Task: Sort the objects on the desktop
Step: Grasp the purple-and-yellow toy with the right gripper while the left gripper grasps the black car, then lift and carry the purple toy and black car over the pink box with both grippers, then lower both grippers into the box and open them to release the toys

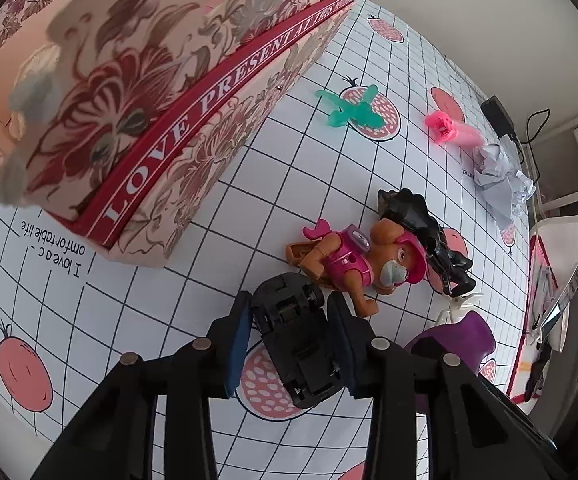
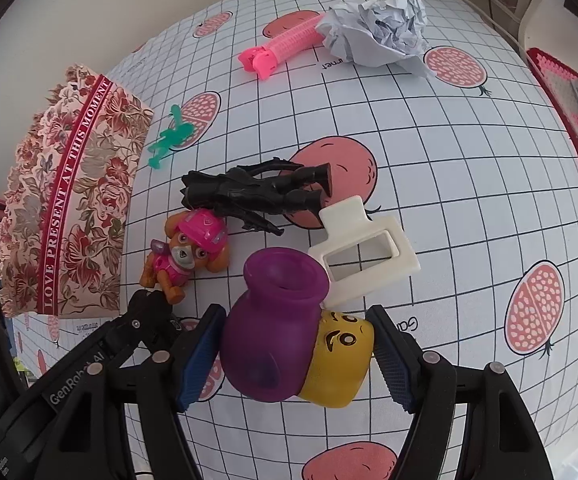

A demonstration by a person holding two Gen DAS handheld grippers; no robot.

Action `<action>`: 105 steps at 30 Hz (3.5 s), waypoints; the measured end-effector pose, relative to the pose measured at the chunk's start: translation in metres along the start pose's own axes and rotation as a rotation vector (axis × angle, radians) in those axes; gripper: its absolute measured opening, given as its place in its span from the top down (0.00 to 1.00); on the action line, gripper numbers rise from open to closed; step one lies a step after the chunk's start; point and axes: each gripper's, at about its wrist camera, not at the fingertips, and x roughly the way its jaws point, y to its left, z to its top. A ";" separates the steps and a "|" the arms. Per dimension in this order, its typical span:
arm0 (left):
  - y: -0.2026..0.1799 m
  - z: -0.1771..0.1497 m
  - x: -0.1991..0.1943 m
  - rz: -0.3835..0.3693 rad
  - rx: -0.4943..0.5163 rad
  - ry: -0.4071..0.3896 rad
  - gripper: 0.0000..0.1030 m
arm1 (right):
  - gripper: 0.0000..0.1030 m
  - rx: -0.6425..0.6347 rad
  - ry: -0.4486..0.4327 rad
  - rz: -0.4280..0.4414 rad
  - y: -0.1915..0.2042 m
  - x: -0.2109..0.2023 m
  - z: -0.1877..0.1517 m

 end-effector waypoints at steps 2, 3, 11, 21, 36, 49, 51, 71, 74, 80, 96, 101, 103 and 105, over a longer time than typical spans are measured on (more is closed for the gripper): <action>-0.001 0.001 -0.001 0.001 0.002 -0.004 0.64 | 0.28 -0.005 0.001 0.001 0.000 0.000 0.000; 0.000 0.003 -0.002 0.000 0.002 -0.006 0.64 | 0.28 -0.006 0.000 0.004 0.000 0.000 0.001; 0.002 0.007 -0.013 -0.018 -0.001 -0.042 0.65 | 0.28 -0.020 -0.017 0.028 0.003 -0.007 0.003; -0.017 0.008 -0.055 -0.027 0.057 -0.185 0.65 | 0.28 -0.055 -0.126 0.045 0.006 -0.042 0.013; -0.059 0.004 -0.118 0.036 0.204 -0.430 0.65 | 0.27 -0.098 -0.329 0.075 0.006 -0.113 0.035; -0.049 0.029 -0.179 -0.044 0.145 -0.576 0.65 | 0.28 -0.151 -0.506 0.185 0.032 -0.167 0.049; -0.045 0.034 -0.192 -0.069 0.127 -0.607 0.65 | 0.28 -0.152 -0.525 0.204 0.035 -0.171 0.050; 0.037 0.076 -0.192 -0.098 -0.117 -0.639 0.65 | 0.28 -0.188 -0.445 0.229 0.072 -0.117 0.057; 0.056 0.078 -0.194 -0.100 -0.159 -0.641 0.65 | 0.28 -0.227 -0.437 0.243 0.090 -0.113 0.047; 0.095 0.079 -0.200 -0.095 -0.241 -0.653 0.65 | 0.28 -0.315 -0.413 0.261 0.132 -0.102 0.021; 0.166 0.067 -0.225 -0.073 -0.396 -0.715 0.65 | 0.28 -0.523 -0.373 0.320 0.212 -0.080 -0.044; 0.173 0.069 -0.224 -0.076 -0.404 -0.712 0.65 | 0.28 -0.543 -0.369 0.300 0.217 -0.072 -0.046; 0.175 0.072 -0.218 -0.076 -0.405 -0.694 0.65 | 0.28 -0.543 -0.364 0.295 0.217 -0.069 -0.043; 0.175 0.075 -0.211 -0.072 -0.403 -0.673 0.65 | 0.28 -0.545 -0.359 0.289 0.217 -0.065 -0.043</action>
